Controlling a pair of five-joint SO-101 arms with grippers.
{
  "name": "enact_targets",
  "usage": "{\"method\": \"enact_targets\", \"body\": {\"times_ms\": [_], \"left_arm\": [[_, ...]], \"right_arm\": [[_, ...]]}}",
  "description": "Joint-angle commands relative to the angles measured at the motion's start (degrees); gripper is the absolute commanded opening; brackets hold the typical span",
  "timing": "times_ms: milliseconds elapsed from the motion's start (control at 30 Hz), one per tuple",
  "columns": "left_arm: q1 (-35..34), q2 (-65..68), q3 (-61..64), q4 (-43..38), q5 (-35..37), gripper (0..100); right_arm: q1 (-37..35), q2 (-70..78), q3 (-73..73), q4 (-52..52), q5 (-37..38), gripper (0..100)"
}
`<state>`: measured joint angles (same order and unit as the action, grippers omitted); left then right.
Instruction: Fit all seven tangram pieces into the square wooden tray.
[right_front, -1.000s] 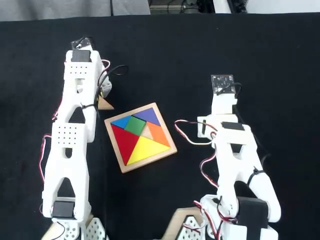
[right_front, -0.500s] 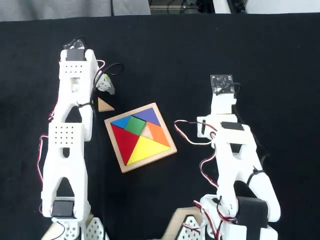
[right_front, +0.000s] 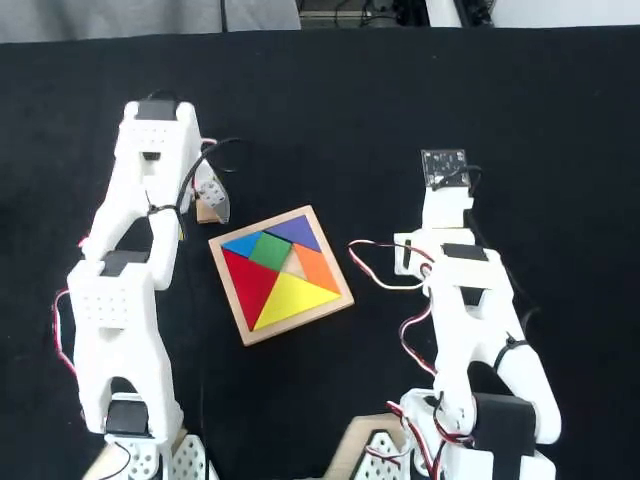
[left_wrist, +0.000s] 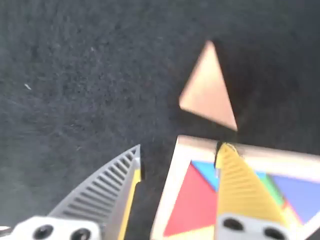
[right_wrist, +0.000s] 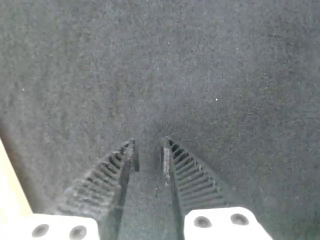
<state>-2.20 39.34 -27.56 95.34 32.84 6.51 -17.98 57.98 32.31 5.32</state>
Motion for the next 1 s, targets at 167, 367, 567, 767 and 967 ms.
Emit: {"method": "enact_targets", "body": {"times_ms": [167,367,567,767,967], "left_arm": [[0.40,-15.21,17.36,-21.89,16.97,24],[0.92,-15.47,25.71,-34.37,21.54,24],[-1.36,-15.47,30.55,-39.91,21.98,24],[-1.45,-15.47,30.55,-39.91,21.80,24],[-1.01,-15.47,31.34,-39.65,21.80,24]], "right_arm": [[-0.79,-0.13,-3.03,-0.53,0.26,8.6],[-0.79,-0.13,-3.12,-0.53,0.26,8.6],[-0.79,-0.13,-3.12,-0.53,0.26,8.6],[-0.79,-0.13,-3.12,-0.53,0.26,8.6],[-0.79,-0.13,-3.12,-0.53,0.26,8.6]]}}
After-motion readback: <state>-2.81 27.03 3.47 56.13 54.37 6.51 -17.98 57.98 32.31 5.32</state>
